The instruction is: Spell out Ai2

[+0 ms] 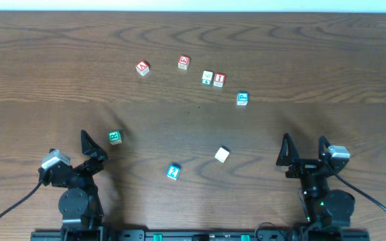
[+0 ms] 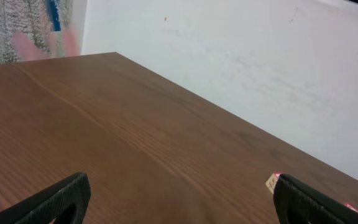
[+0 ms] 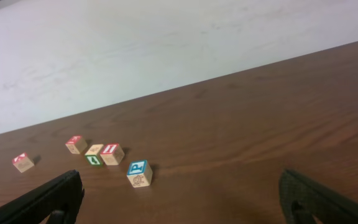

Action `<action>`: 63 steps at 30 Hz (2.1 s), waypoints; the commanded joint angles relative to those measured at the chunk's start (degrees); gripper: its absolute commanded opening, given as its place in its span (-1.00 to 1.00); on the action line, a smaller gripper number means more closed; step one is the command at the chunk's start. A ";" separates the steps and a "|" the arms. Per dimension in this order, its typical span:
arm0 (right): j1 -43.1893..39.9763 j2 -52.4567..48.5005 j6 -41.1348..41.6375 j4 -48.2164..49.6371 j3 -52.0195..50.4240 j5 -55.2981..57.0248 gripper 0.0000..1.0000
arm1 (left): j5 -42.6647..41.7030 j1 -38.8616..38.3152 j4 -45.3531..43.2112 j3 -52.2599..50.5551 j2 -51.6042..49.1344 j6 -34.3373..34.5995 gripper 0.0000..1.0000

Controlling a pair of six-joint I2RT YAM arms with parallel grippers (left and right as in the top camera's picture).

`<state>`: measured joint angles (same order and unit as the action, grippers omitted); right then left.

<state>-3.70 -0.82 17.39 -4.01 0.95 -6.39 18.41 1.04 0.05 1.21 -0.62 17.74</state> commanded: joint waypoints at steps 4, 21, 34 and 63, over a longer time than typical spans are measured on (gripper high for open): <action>-0.68 0.44 0.37 -0.04 -0.39 0.22 0.98 | 1.53 0.17 2.60 -0.94 0.42 -1.03 0.91; -0.66 -0.46 -0.59 -3.50 11.54 -0.92 0.98 | -14.14 0.11 5.42 16.81 -1.40 -11.98 0.91; -0.66 -27.34 -5.88 -29.03 54.29 -2.25 0.99 | -28.50 0.11 36.11 64.13 -33.27 -16.65 0.91; -0.33 -83.73 -10.40 -68.89 91.71 -14.75 0.98 | -37.94 0.04 77.55 111.45 -104.32 -13.22 0.91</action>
<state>-3.70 -82.78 9.74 -73.69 91.88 -17.80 -18.79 1.02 78.19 111.74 -101.82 3.42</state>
